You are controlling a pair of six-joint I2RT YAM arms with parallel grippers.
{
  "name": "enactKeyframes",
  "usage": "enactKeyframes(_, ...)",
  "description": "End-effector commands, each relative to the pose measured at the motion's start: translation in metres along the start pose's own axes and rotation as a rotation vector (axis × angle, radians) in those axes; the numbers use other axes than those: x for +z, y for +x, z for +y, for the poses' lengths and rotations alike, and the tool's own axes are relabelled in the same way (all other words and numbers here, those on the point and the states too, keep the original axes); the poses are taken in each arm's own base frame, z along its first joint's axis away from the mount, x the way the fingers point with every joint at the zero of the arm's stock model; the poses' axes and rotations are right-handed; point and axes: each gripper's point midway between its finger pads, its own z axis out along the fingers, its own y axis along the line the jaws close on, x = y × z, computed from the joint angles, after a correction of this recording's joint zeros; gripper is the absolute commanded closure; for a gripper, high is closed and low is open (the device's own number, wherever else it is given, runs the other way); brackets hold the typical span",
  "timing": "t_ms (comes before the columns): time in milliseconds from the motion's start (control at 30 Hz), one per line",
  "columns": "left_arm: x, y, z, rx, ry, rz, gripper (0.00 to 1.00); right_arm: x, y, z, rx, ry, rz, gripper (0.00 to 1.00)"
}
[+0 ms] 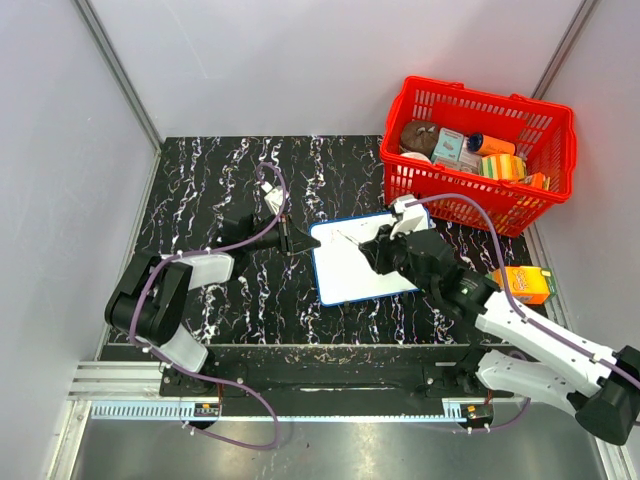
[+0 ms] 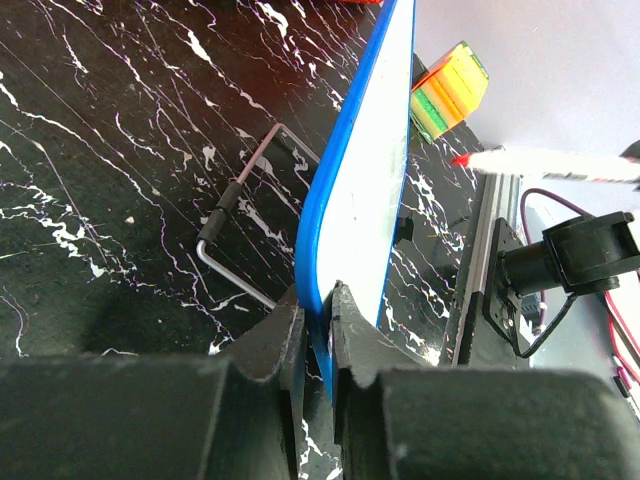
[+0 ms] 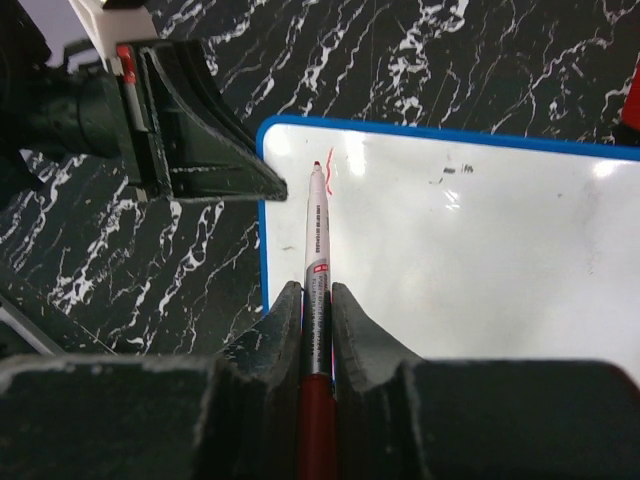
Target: Write a sentence on the whiteboard
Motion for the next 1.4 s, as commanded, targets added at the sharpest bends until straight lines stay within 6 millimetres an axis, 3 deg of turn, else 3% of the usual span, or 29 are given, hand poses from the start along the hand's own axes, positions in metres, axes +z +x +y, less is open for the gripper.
enactKeyframes(0, 0.000, -0.017, 0.011, 0.132, -0.078, -0.049, 1.00, -0.007, -0.031, 0.003, 0.013, 0.018, -0.099, 1.00)
enactKeyframes(33, -0.001, -0.016, 0.011, 0.132, -0.083, -0.049, 1.00, -0.008, -0.040, 0.003, 0.004, 0.036, -0.102, 1.00)
enactKeyframes(533, -0.021, -0.018, 0.027, 0.168, -0.272, -0.078, 1.00, -0.008, -0.054, -0.001, -0.066, 0.106, -0.061, 1.00)
enactKeyframes(633, -0.025, -0.016, 0.027, 0.176, -0.290, -0.082, 1.00, -0.005, -0.053, -0.004, -0.079, 0.149, -0.059, 1.00)
enactKeyframes(933, -0.035, -0.017, 0.029, 0.198, -0.341, -0.097, 1.00, -0.007, -0.045, 0.022, -0.198, 0.153, -0.106, 1.00)
enactKeyframes(1367, -0.034, -0.016, 0.033, 0.200, -0.353, -0.088, 1.00, 0.000, -0.031, 0.034, -0.178, 0.117, -0.067, 1.00)
